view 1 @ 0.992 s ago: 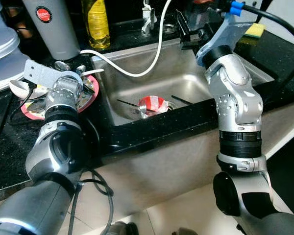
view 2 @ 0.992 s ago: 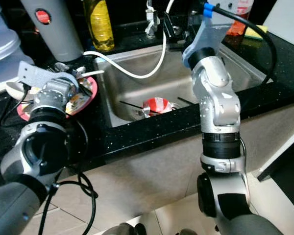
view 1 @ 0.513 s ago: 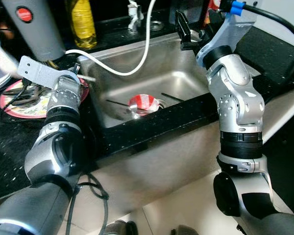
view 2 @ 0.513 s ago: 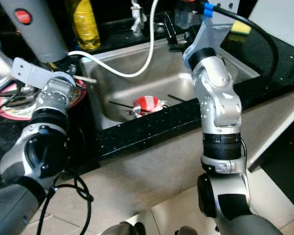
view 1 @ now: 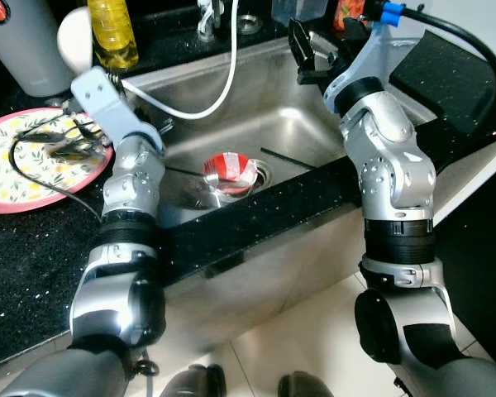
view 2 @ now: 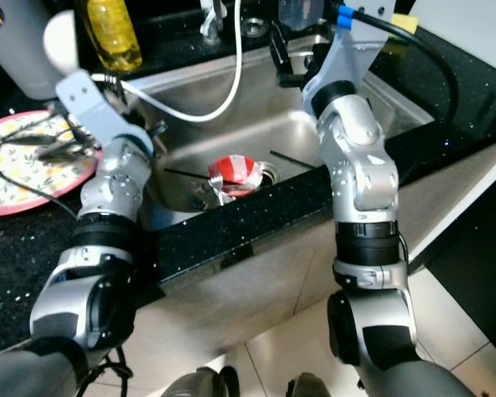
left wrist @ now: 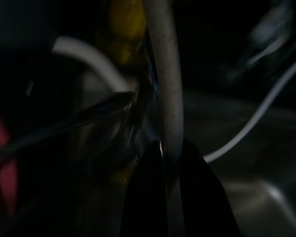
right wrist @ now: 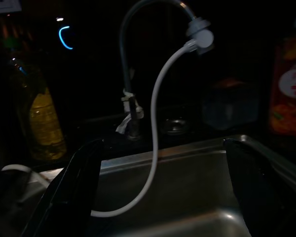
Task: Kitchen organization
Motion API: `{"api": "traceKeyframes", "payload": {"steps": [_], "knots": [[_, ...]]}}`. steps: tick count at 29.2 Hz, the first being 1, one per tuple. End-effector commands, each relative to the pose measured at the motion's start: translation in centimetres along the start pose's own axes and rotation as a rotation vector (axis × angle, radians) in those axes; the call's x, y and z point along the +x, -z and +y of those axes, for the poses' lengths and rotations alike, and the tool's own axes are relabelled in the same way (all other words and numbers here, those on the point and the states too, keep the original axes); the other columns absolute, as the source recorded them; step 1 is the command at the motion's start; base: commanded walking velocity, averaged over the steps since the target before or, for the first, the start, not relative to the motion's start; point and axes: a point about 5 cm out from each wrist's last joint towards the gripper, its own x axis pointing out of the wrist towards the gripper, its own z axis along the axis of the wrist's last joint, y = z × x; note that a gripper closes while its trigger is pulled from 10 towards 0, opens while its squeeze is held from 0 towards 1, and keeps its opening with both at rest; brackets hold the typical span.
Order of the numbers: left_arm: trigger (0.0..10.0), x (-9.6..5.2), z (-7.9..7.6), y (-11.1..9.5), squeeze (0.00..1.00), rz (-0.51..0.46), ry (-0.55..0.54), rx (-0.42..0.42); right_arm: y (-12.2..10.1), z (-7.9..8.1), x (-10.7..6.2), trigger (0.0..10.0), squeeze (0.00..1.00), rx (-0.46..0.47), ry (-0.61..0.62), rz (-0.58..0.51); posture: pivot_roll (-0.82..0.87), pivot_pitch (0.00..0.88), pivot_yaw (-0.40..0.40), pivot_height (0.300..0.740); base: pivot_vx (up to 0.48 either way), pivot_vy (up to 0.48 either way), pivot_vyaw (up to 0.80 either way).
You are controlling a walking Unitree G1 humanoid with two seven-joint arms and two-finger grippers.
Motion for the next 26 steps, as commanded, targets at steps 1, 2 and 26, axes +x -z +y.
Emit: {"api": "traceKeyframes", "payload": {"steps": [1,2,26], "knots": [[10.0,-0.3,-0.9,-0.3,0.0,-0.019,0.043,0.024,-0.4,0.4,0.2,10.0,0.0,0.018,-0.023,-0.024,0.0,0.097,0.03,0.74,0.0,0.0,0.0],[10.0,-0.5,-1.6,-0.4,0.0,-0.022,0.077,0.031,-0.4,0.3,0.2,10.0,0.0,0.018,-0.022,-0.026,0.0,0.095,0.031,0.74,0.0,0.0,0.0],[10.0,-3.6,-6.9,-2.3,0.0,0.05,0.515,0.104,-0.5,-0.2,0.1,10.0,0.0,0.0,-0.003,-0.05,-0.01,0.062,0.043,0.74,0.0,0.0,0.0]]}}
